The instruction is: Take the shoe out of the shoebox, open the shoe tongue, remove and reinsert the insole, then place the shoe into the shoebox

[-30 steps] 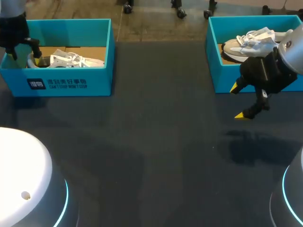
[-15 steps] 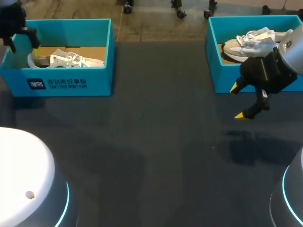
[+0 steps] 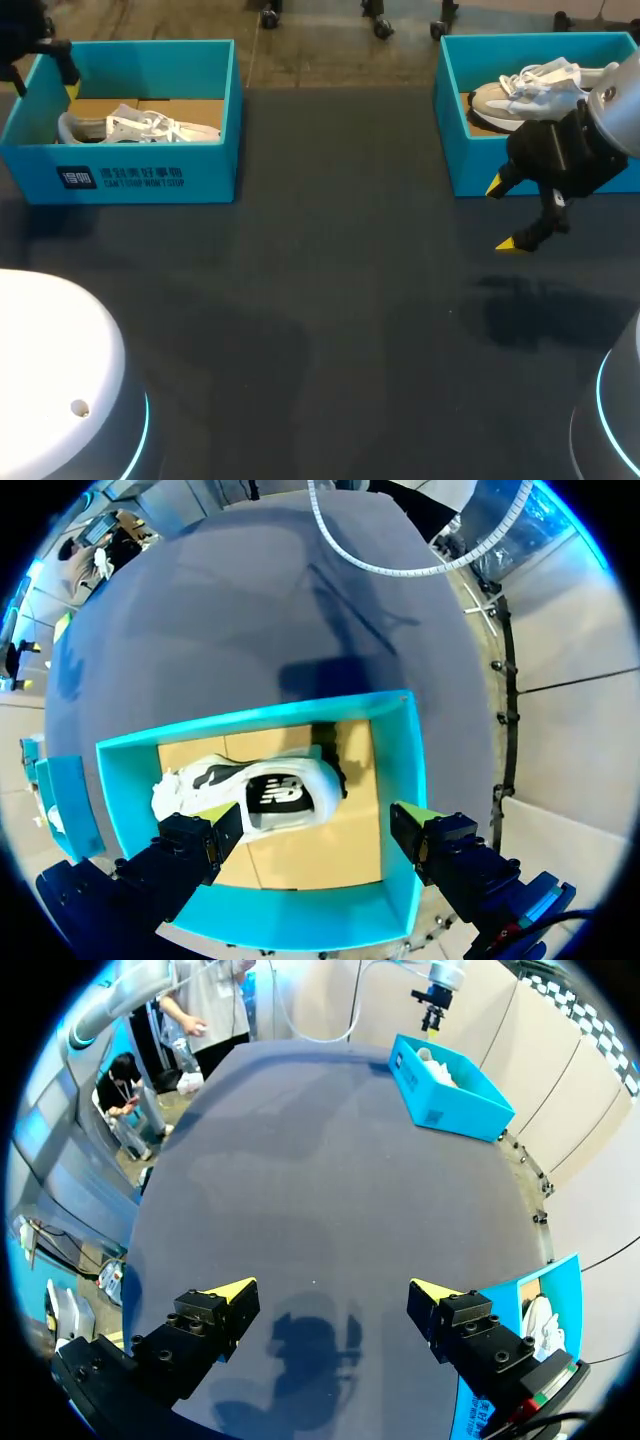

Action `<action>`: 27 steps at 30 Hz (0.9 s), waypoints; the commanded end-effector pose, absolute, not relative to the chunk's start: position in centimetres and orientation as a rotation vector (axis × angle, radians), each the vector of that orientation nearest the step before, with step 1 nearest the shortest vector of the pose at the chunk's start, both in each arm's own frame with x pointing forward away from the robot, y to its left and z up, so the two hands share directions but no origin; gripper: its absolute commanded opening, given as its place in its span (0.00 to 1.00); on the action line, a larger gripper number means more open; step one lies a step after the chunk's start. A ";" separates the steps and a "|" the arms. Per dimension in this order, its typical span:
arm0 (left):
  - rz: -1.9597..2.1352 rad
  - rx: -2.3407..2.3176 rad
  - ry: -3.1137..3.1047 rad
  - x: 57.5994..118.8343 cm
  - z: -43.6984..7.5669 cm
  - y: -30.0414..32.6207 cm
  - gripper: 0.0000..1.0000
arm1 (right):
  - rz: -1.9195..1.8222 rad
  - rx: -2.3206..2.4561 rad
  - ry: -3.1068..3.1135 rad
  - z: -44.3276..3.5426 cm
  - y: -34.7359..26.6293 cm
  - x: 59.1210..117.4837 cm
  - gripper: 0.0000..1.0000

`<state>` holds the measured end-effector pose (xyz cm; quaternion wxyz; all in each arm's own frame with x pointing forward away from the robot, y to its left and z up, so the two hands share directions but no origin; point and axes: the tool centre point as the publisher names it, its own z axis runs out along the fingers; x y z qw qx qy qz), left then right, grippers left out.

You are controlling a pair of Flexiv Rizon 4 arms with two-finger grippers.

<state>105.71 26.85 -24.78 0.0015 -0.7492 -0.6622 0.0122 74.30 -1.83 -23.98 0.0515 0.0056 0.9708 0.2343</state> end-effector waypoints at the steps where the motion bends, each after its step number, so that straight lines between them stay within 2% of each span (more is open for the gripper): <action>1: 0.019 -2.351 -2.084 105.0 -24.5 26.7 1.00 | 0.711 0.017 2.953 -24.0 -1.8 74.3 1.00; 13: 0.071 -2.154 -2.281 105.8 -24.4 27.2 1.00 | 0.711 0.017 2.953 -24.0 -1.8 74.3 1.00; 27: 0.071 -2.154 -2.281 105.8 -24.4 27.2 1.00 | 0.711 0.017 2.953 -24.0 -1.8 74.3 1.00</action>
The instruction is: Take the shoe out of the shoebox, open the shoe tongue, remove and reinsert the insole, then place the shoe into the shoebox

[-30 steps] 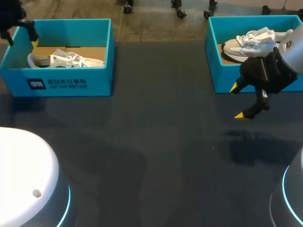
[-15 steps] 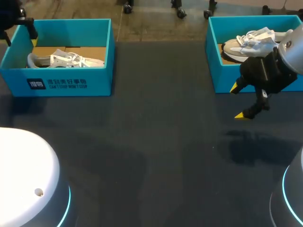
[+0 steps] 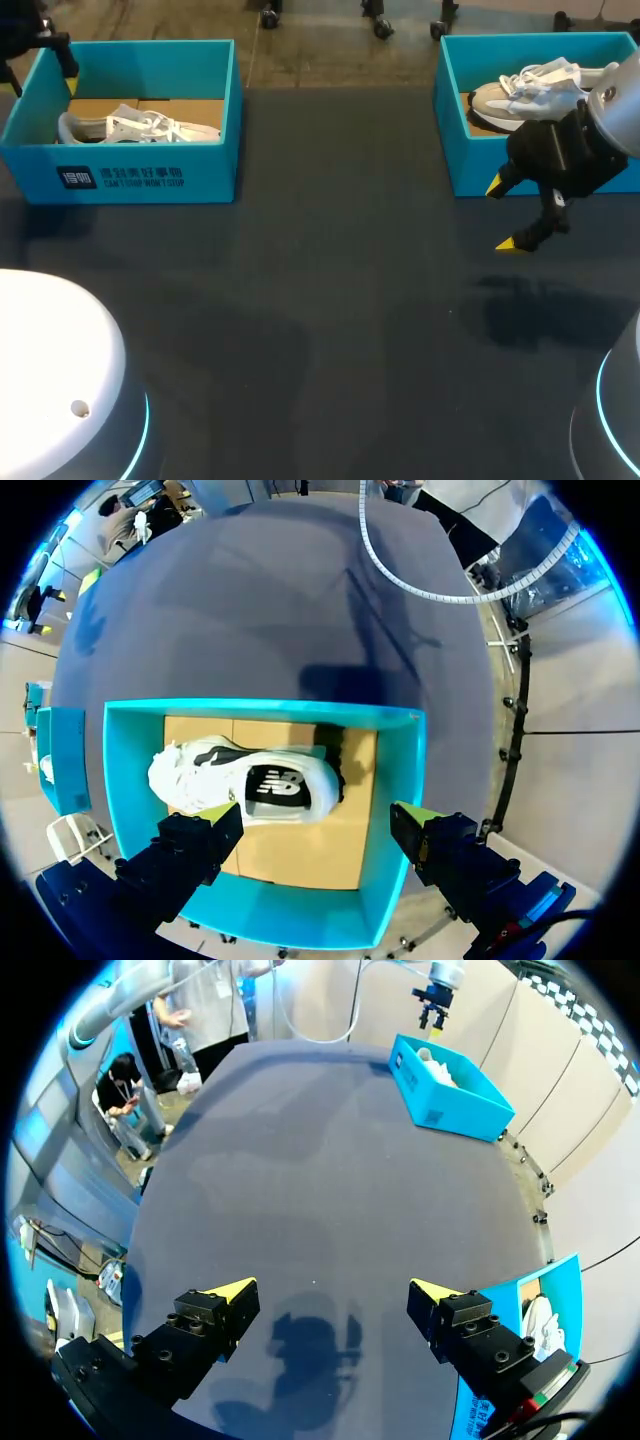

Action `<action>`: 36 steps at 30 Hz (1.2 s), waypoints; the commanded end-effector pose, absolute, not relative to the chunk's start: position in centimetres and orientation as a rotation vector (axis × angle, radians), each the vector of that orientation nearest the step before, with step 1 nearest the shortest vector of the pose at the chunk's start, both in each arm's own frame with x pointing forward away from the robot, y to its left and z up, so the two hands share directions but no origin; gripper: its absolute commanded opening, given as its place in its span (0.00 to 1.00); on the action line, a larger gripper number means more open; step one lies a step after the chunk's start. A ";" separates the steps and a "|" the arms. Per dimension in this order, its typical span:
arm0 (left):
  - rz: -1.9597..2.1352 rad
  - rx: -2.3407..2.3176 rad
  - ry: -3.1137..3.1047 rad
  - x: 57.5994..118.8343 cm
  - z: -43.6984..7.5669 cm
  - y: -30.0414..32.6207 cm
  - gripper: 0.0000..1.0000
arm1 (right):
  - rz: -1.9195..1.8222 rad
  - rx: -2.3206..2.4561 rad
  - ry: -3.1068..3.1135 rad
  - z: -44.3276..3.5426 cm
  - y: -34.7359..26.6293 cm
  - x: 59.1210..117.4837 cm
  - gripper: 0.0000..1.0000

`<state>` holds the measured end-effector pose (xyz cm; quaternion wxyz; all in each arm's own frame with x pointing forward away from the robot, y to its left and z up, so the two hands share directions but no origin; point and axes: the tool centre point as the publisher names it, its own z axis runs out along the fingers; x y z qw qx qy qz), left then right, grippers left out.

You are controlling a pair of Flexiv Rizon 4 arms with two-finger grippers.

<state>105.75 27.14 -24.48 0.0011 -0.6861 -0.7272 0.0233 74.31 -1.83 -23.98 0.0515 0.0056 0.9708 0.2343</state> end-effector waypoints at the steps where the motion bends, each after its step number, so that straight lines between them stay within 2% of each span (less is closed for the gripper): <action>1: 0.071 -2.154 -2.281 105.8 -24.4 27.2 1.00 | 0.711 0.017 2.953 -24.0 -1.8 74.3 1.00; 14: 0.060 -2.182 -2.291 104.2 -23.3 26.4 1.00 | 0.714 0.112 2.966 -23.8 -2.5 74.7 1.00; 36: 0.202 -2.064 -2.336 99.5 -21.5 27.8 1.00 | 0.605 0.584 2.904 -21.2 -9.2 82.9 1.00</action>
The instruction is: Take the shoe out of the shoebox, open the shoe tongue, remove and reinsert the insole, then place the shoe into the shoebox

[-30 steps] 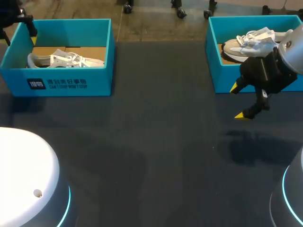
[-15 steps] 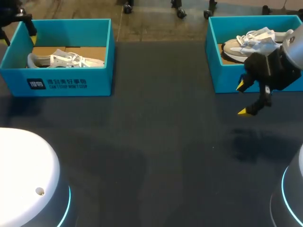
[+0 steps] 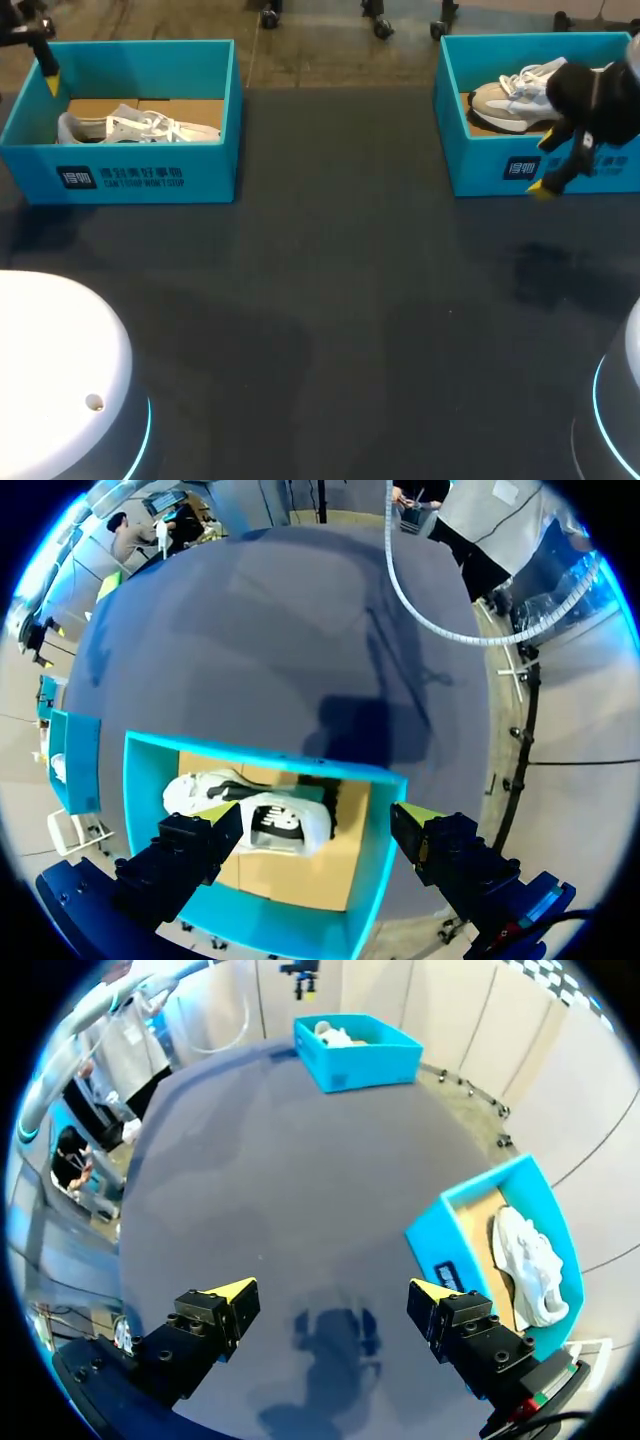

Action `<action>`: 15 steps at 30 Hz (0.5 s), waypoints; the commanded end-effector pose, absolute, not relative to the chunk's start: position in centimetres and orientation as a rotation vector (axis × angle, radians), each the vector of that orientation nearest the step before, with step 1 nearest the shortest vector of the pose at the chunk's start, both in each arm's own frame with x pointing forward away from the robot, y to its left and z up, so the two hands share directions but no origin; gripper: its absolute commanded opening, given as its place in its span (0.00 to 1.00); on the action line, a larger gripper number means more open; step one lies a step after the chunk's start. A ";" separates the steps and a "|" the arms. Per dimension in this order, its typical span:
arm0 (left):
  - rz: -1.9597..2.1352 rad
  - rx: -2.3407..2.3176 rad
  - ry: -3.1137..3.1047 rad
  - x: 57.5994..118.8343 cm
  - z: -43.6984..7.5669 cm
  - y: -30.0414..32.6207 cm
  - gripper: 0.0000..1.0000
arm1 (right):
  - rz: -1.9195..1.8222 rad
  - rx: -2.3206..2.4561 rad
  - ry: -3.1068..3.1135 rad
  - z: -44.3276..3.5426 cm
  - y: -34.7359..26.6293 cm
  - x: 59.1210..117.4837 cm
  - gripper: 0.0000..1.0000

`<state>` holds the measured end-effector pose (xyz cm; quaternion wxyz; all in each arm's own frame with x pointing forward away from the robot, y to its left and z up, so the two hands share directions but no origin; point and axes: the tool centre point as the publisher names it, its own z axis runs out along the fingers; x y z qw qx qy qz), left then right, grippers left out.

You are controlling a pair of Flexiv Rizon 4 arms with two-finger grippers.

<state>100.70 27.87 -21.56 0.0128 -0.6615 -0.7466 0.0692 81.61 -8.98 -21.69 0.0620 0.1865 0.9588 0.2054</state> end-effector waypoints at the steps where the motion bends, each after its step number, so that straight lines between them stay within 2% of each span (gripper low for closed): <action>1: 0.218 -2.062 -2.334 99.3 -21.6 27.7 1.00 | 0.603 0.596 2.901 -21.1 -9.3 83.2 1.00; 15: 0.280 -2.061 -2.296 95.6 -22.8 26.8 1.00 | 0.577 0.920 2.766 -19.3 -12.0 87.3 1.00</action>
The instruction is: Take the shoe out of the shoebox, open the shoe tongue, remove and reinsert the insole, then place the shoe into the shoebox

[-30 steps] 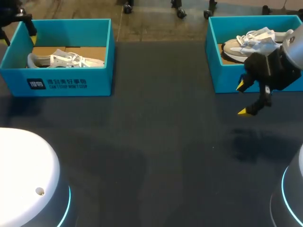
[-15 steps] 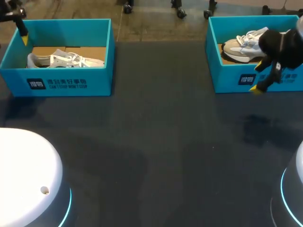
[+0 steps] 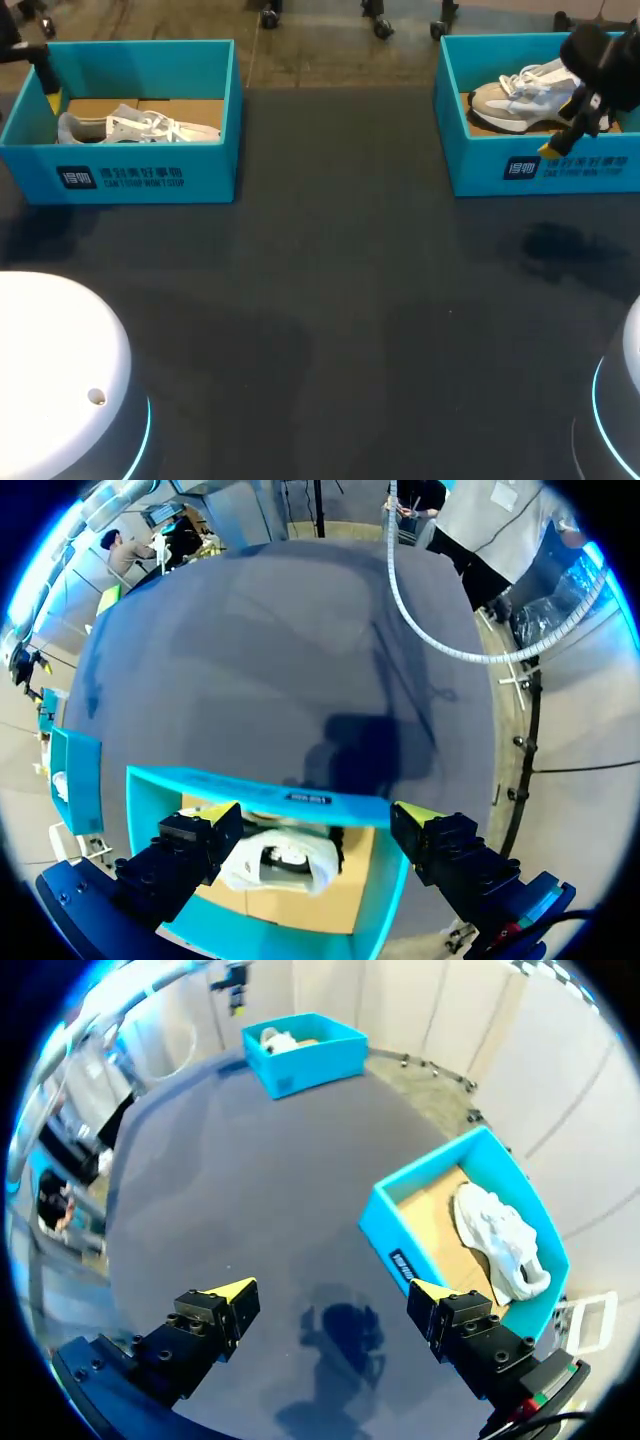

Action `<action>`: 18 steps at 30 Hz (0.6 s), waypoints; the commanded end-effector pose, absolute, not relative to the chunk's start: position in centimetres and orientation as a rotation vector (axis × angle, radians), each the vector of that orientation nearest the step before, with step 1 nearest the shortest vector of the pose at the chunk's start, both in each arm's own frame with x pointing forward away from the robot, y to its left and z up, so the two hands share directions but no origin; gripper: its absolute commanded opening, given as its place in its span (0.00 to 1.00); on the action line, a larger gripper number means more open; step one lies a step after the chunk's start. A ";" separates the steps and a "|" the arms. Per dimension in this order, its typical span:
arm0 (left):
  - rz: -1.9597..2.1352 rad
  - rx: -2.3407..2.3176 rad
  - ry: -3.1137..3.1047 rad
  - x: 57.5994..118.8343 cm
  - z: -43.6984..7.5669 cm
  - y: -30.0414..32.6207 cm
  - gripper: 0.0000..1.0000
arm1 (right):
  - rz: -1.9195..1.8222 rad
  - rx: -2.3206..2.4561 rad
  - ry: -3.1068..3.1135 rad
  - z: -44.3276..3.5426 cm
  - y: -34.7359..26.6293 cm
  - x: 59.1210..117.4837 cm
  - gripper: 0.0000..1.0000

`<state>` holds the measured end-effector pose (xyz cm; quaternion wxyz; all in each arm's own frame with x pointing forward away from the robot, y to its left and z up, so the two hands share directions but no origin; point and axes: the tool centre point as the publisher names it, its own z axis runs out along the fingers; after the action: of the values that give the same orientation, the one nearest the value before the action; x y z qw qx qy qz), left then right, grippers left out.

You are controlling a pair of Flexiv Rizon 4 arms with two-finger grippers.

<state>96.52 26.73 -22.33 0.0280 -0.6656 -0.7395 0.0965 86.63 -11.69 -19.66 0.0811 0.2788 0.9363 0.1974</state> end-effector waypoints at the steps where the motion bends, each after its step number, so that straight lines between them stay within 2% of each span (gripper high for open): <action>1: 0.288 -2.058 -2.294 95.4 -22.8 26.8 1.00 | 0.576 0.943 2.742 -19.2 -12.2 87.6 1.00; 18: 0.422 -2.041 -2.215 91.2 -24.3 25.8 1.00 | 0.551 1.262 2.468 -17.8 -15.8 93.2 1.00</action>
<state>91.92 25.97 -24.23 0.0536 -0.6698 -0.7263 0.1449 92.17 -15.62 -17.18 0.1578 0.4390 0.8634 0.1923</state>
